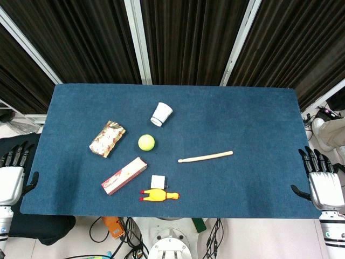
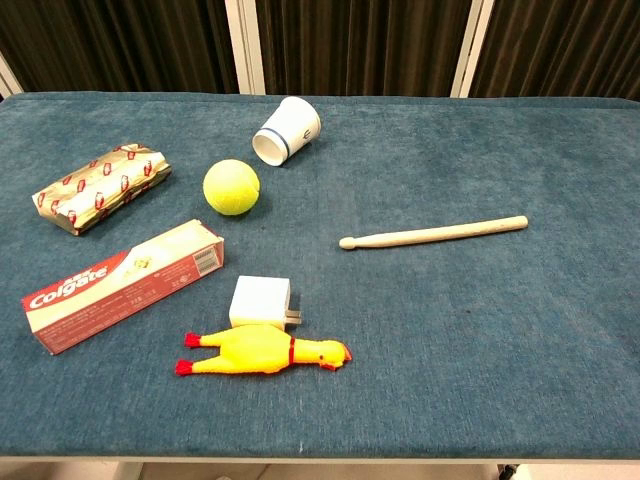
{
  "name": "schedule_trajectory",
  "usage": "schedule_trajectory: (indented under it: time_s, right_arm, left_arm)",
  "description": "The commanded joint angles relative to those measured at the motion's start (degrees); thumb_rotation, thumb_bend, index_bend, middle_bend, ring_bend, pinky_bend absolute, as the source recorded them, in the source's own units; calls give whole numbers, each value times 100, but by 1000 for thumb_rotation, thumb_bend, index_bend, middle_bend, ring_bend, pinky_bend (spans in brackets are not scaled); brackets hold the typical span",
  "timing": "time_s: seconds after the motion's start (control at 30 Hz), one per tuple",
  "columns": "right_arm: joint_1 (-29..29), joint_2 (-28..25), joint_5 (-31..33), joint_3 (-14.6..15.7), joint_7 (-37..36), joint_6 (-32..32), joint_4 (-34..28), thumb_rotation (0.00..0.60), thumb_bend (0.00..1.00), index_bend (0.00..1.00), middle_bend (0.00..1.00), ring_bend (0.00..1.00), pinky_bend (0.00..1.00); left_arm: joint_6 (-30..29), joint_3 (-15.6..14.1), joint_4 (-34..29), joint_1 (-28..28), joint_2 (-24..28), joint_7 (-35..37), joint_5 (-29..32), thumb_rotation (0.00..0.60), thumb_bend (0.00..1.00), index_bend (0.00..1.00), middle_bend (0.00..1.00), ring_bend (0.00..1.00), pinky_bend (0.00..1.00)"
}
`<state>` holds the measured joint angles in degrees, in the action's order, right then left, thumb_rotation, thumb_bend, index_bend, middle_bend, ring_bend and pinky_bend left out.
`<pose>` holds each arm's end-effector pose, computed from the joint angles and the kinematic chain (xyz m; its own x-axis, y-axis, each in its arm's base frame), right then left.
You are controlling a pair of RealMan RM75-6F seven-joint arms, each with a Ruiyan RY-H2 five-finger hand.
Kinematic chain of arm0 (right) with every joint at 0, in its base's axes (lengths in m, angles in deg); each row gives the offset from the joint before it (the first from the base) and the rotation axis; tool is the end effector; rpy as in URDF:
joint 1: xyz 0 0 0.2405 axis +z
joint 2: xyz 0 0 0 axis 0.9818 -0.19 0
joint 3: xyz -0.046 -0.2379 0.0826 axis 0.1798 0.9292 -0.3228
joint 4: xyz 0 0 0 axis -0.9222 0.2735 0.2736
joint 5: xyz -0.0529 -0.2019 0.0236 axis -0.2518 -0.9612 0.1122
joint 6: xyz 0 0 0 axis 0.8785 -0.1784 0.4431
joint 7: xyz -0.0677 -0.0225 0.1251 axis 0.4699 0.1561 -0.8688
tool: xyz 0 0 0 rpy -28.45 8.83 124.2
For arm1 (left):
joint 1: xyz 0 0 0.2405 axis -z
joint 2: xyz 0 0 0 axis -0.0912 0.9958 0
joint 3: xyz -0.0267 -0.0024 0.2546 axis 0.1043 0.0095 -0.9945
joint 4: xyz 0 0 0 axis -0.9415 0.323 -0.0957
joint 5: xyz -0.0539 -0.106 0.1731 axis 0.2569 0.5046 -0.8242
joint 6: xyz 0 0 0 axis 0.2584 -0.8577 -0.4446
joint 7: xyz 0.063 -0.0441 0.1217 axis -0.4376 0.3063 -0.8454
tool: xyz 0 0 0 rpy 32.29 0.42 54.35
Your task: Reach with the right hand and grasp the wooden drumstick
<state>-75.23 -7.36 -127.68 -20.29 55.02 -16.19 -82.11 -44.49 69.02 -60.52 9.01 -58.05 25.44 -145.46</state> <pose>-0.3065 -0.1770 0.1577 0.5190 -0.0102 0.8547 -0.8546 0.0141 0.5191 -0.3174 0.1757 0.1663 0.5127 -0.0195 0.8583 0.8581 0.0449 -0.5116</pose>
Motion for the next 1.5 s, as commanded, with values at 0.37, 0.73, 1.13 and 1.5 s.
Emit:
schedule_trajectory:
  time_s: [0.37,0.73,1.13,1.5]
  right_arm:
    - [58,42,54,-7,89,102,14,600,245,0,82,55,143]
    - [708,50,102,-134,29,1059,176,600,245,0,82,57,143]
    - [2595,441,518,-606,709,3407,325,600,245,0,204,141,143]
    - [3734,1422,1021,-694,1116,4487,880,600,246,115,280,181,118]
  left_arm:
    - [-27,14,-6,-19,-7,30,15,600,404,68,0,16,148]
    - [1,22,-66,-45,-6,114,93,600,405,68,0,16,148]
    - [13,85,-102,-53,19,271,197,600,405,68,0,18,148]
    - [50,139,-103,-45,33,392,292,600,406,68,0,19,148]
